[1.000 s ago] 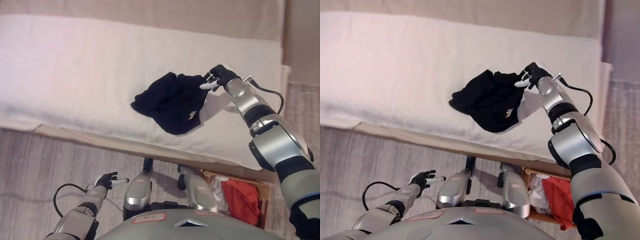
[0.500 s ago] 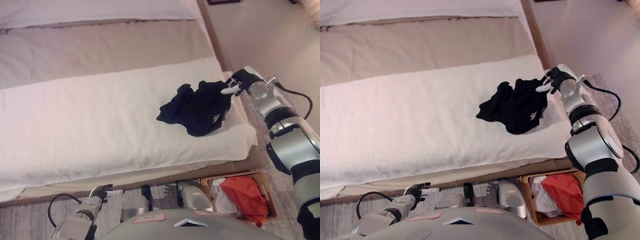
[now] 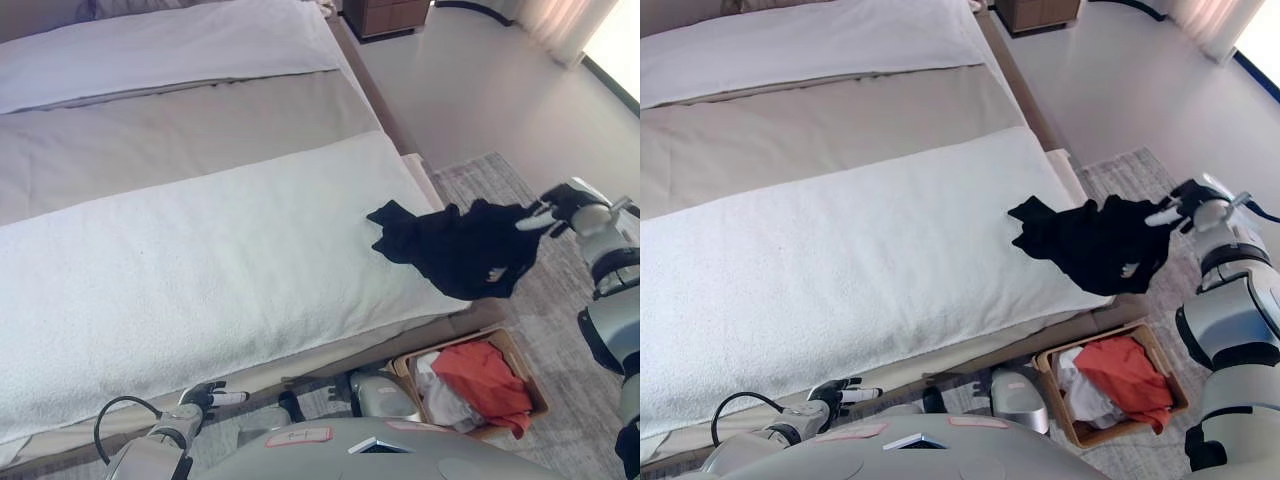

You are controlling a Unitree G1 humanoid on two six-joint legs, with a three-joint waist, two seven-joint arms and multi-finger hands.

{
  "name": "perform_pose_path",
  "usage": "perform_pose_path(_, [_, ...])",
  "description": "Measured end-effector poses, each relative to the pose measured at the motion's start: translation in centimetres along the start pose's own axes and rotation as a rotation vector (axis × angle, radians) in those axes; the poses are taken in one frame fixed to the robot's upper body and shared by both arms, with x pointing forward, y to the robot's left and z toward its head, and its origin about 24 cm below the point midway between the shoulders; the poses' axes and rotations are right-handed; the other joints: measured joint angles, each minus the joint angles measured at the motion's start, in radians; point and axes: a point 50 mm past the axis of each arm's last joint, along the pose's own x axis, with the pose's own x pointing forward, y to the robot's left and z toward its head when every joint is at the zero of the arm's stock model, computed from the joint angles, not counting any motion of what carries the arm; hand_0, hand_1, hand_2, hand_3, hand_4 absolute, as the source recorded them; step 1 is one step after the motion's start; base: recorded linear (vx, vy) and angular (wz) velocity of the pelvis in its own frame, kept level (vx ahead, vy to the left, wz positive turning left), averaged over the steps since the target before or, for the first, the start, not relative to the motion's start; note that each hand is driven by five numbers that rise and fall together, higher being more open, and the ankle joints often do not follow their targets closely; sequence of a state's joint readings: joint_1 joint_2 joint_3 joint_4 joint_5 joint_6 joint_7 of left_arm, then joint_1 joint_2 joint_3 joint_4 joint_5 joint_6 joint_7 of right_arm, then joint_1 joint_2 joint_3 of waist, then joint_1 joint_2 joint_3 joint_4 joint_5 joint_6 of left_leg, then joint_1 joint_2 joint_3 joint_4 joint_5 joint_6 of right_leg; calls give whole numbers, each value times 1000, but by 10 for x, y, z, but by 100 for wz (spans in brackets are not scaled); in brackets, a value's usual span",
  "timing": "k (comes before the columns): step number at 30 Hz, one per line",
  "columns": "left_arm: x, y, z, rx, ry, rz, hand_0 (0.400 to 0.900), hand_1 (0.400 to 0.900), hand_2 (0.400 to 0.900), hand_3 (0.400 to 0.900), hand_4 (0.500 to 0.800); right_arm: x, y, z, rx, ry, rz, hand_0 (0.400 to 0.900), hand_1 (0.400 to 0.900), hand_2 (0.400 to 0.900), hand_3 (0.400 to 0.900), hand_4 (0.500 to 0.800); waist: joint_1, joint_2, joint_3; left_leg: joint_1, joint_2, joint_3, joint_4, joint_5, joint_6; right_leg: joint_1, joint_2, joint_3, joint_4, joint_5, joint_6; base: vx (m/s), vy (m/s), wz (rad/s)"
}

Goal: Put the clothes on the bed into the basket.

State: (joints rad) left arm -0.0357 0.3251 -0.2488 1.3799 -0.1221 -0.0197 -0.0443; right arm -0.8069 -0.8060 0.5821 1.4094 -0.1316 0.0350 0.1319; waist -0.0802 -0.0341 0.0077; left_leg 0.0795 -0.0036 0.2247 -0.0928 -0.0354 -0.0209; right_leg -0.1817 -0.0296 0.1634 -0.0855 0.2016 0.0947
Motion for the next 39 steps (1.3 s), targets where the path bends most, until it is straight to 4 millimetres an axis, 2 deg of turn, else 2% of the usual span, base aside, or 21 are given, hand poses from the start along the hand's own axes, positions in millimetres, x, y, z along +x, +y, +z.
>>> perform_pose_path(2, [0, 0, 0, 1, 4, 0, 900, 900, 900, 900, 800, -1, 4, -22, 20, 51, 12, 400, 400, 400, 400, 500, -1, -1, -8, 1, -1, 2, 0, -3, 2, 0, 0, 2, 0, 0, 0, 0, 0, 0])
perform_pose_path(6, [0, 3, -1, -1, 18, 4, 900, 900, 900, 900, 800, -4, 13, -54, 66, 132, 32, 400, 400, 400, 400, 500, -16, -1, -15, 8, -3, 1, 0, -5, 3, 0, 2, 2, 0, 0, 0, 7, -5, -3])
perform_pose_path(12, [-1, 9, -9, 13, 62, 19, 900, 900, 900, 900, 800, -10, 35, -89, 112, 219, 82, 400, 400, 400, 400, 500, -29, -3, -17, 11, -5, 7, 0, -7, 3, 1, 5, 7, 0, 0, 0, 4, 0, -9])
perform_pose_path(17, [-2, 15, -13, 14, 78, 34, 900, 900, 900, 900, 800, -15, 50, -109, 129, 269, 125, 400, 400, 400, 400, 500, -32, -14, -18, 11, -6, 25, 0, -12, 4, -1, 8, 23, 0, -4, 2, -5, 3, -9])
perform_pose_path(20, [-3, 20, -12, 3, 79, 46, 900, 900, 900, 900, 800, -19, 57, -119, 139, 300, 147, 400, 400, 400, 400, 500, -35, -22, -19, 10, -5, 27, 0, -12, 5, -1, 7, 24, 0, -13, 14, -1, -1, -1])
perform_pose_path(24, [-3, 26, -11, 7, 79, 62, 900, 900, 900, 900, 800, -26, 70, -138, 168, 358, 186, 400, 400, 400, 400, 500, -41, -41, -25, 10, -5, 24, 0, -12, 5, 0, 6, 22, 0, -13, 14, 3, -7, 4])
perform_pose_path(29, [-5, 35, -13, 16, 92, 82, 900, 900, 900, 900, 800, -33, 84, -152, 197, 402, 217, 400, 400, 400, 400, 500, -52, -61, -34, 10, -4, 23, 0, -12, 5, 1, 2, 19, 0, -13, 15, 9, -6, 7])
perform_pose_path(36, [-6, 37, -17, 35, 119, 86, 900, 900, 900, 900, 800, -46, 100, -177, 230, 480, 265, 400, 400, 400, 400, 500, -53, -55, -52, 14, -5, 22, 0, -20, 5, 4, 4, 17, 0, -13, 15, 5, 0, -2])
perform_pose_path(37, [-6, 37, -18, 35, 125, 87, 900, 900, 900, 900, 800, -47, 101, -178, 229, 484, 269, 539, 539, 539, 539, 584, -53, -54, -53, 16, -6, 23, 0, -21, 5, 5, 5, 18, 0, -13, 15, 3, 4, -12])
perform_pose_path(38, [-6, 37, -20, 34, 130, 87, 900, 900, 900, 900, 800, -47, 101, -178, 229, 487, 271, 900, 900, 900, 900, 800, -53, -53, -53, 16, -7, 25, 0, -21, 5, 5, 5, 21, 0, -13, 15, 0, 2, -12])
perform_pose_path(39, [-6, 37, -20, 38, 133, 87, 900, 900, 900, 900, 800, -47, 101, -179, 229, 487, 271, 900, 900, 900, 900, 800, -55, -48, -56, 17, -8, 26, 0, -22, 6, 5, 4, 22, 0, -13, 15, -1, -1, -9])
